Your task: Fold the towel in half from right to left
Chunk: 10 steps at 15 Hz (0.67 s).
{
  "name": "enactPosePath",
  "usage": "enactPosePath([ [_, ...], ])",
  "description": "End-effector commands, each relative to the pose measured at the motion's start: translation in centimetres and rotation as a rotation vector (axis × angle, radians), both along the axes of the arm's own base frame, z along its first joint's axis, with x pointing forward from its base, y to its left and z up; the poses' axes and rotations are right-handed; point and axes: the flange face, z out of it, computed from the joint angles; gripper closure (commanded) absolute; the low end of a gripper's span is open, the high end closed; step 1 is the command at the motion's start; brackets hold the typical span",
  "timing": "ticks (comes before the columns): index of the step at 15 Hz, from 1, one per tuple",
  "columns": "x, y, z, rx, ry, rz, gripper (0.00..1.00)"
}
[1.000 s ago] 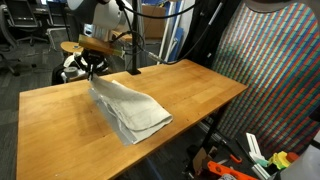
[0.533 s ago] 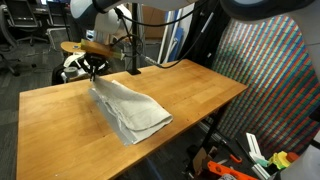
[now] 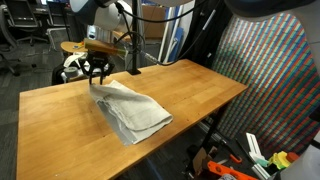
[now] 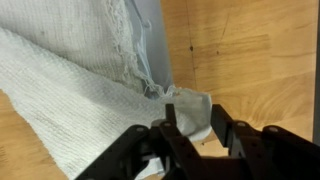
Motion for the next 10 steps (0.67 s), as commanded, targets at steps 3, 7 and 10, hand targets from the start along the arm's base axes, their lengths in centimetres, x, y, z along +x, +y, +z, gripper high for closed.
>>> enactPosePath([
  [3, -3.9, -2.3, 4.6, 0.037, 0.006, 0.146, 0.11],
  [7, -7.6, -5.6, 5.1, 0.074, 0.110, 0.250, 0.00],
  [10, -11.1, -7.0, 3.9, 0.129, 0.218, 0.382, 0.00],
])
